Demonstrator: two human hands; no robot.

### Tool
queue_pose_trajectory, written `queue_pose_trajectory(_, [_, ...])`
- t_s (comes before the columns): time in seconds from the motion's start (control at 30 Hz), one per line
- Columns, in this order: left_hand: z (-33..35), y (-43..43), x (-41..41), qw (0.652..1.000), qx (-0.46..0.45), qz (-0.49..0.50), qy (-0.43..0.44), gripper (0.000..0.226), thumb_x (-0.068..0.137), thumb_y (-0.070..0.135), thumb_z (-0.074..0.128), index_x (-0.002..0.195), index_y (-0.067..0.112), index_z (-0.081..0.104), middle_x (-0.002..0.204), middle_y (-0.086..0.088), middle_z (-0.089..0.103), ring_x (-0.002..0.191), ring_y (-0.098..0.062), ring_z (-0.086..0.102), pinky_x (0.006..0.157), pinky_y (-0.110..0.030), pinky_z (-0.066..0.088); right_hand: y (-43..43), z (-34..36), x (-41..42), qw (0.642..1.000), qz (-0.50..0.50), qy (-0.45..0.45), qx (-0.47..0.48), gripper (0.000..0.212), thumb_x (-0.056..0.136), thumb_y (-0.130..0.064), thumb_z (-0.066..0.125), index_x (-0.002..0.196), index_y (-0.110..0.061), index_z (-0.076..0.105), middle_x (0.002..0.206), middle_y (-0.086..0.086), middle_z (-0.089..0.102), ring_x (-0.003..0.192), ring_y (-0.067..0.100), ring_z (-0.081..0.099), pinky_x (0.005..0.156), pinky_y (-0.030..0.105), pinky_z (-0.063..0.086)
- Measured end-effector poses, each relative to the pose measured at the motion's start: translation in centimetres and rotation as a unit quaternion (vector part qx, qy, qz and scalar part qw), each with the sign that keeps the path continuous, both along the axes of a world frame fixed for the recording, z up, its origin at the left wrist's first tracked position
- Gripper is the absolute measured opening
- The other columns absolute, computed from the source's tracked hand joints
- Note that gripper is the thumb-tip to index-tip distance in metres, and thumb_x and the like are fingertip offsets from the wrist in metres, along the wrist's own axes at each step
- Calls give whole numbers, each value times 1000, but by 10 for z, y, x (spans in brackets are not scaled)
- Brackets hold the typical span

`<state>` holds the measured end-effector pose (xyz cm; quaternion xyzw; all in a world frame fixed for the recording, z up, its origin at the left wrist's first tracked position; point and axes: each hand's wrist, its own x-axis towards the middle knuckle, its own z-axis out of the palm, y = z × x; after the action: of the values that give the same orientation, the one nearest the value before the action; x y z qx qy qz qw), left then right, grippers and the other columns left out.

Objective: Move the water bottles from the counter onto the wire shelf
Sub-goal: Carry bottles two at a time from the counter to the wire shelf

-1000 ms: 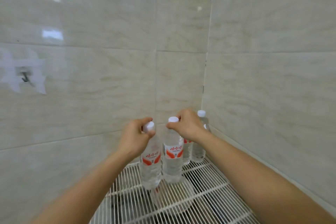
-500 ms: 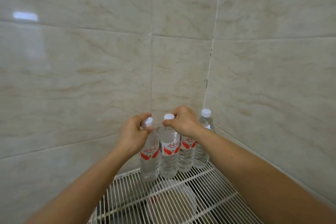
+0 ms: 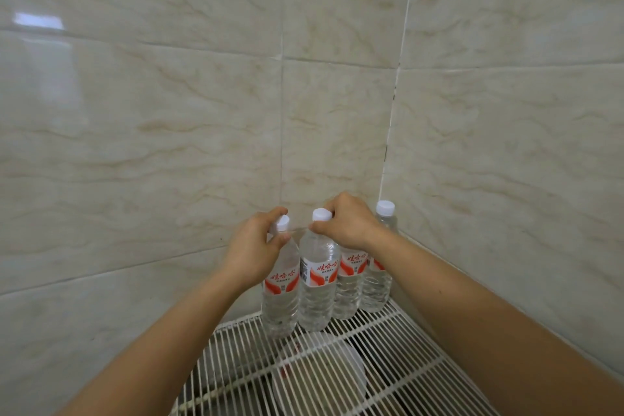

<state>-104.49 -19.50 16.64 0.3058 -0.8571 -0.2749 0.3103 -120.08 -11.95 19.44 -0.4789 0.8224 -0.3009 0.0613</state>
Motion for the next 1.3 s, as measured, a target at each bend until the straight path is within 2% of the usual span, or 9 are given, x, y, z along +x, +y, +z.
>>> queue_pose_trajectory(0.3, [-4, 4, -4, 999, 1, 10, 33, 47, 93, 24, 54, 139, 24, 44, 137, -3, 55, 124, -19, 51, 98, -33, 42, 7, -11, 19, 994, -47, 97, -20, 23, 91, -34, 60, 83, -13, 55, 83, 4, 60, 80, 26, 60, 65, 35, 46])
queue_pose_trajectory(0.47, [-5, 15, 11, 1000, 7, 23, 16, 60, 94, 35, 51, 147, 22, 27, 148, -4, 42, 134, -24, 43, 106, -40, 38, 21, -14, 29, 995, -42, 73, -43, 15, 90, -29, 58, 93, -14, 54, 91, 5, 59, 85, 28, 60, 65, 34, 45])
queue_pose_trajectory(0.63, [-13, 41, 54, 998, -8, 57, -6, 55, 96, 30, 48, 146, 17, 30, 149, -7, 41, 136, -23, 38, 109, -36, 32, 50, -18, 56, 993, -37, 77, -84, 43, 93, -26, 54, 133, -12, 53, 120, 6, 59, 103, 27, 60, 79, 34, 47])
queue_pose_trajectory(0.7, [-22, 54, 79, 997, -2, 76, -17, 55, 96, 29, 47, 146, 18, 30, 147, -9, 42, 135, -24, 40, 110, -37, 33, 64, -23, 74, 993, -13, 60, -98, 40, 93, -27, 56, 130, -12, 55, 111, 3, 59, 95, 22, 59, 76, 31, 44])
queue_pose_trajectory(0.87, [-49, 97, 158, 987, 13, 143, -66, 55, 96, 35, 45, 146, 21, 28, 143, -11, 46, 129, -27, 46, 105, -38, 39, 96, -53, 135, 995, 65, 22, -69, 10, 90, -26, 58, 95, -18, 56, 89, -2, 53, 81, 16, 49, 72, 33, 44])
queue_pose_trajectory(0.93, [-60, 121, 194, 982, 27, 171, -73, 53, 96, 35, 45, 146, 20, 30, 141, -11, 48, 127, -27, 48, 104, -39, 41, 110, -70, 164, 994, 99, 13, -49, 24, 90, -29, 58, 107, -14, 61, 97, -2, 57, 92, 19, 56, 77, 33, 46])
queue_pose_trajectory(1.03, [-77, 158, 251, 974, 39, 202, -89, 52, 97, 33, 44, 145, 16, 33, 143, -12, 46, 130, -26, 45, 105, -38, 38, 129, -91, 213, 989, 147, 9, -21, 46, 90, -33, 60, 130, -12, 56, 127, 6, 61, 114, 24, 58, 94, 36, 48])
queue_pose_trajectory(1.23, [-99, 222, 366, 945, 56, 298, -121, 52, 96, 31, 46, 143, 14, 35, 141, -13, 46, 130, -29, 43, 105, -37, 37, 155, -116, 329, 970, 241, -19, 29, 52, 88, -37, 62, 133, -11, 55, 132, 10, 59, 117, 27, 58, 97, 35, 48])
queue_pose_trajectory(1.3, [-103, 236, 406, 930, 64, 338, -127, 53, 96, 32, 45, 144, 14, 33, 143, -14, 41, 131, -30, 39, 107, -39, 38, 158, -121, 370, 960, 275, 2, 50, 42, 89, -36, 61, 123, -10, 59, 123, 11, 61, 110, 29, 60, 88, 33, 47])
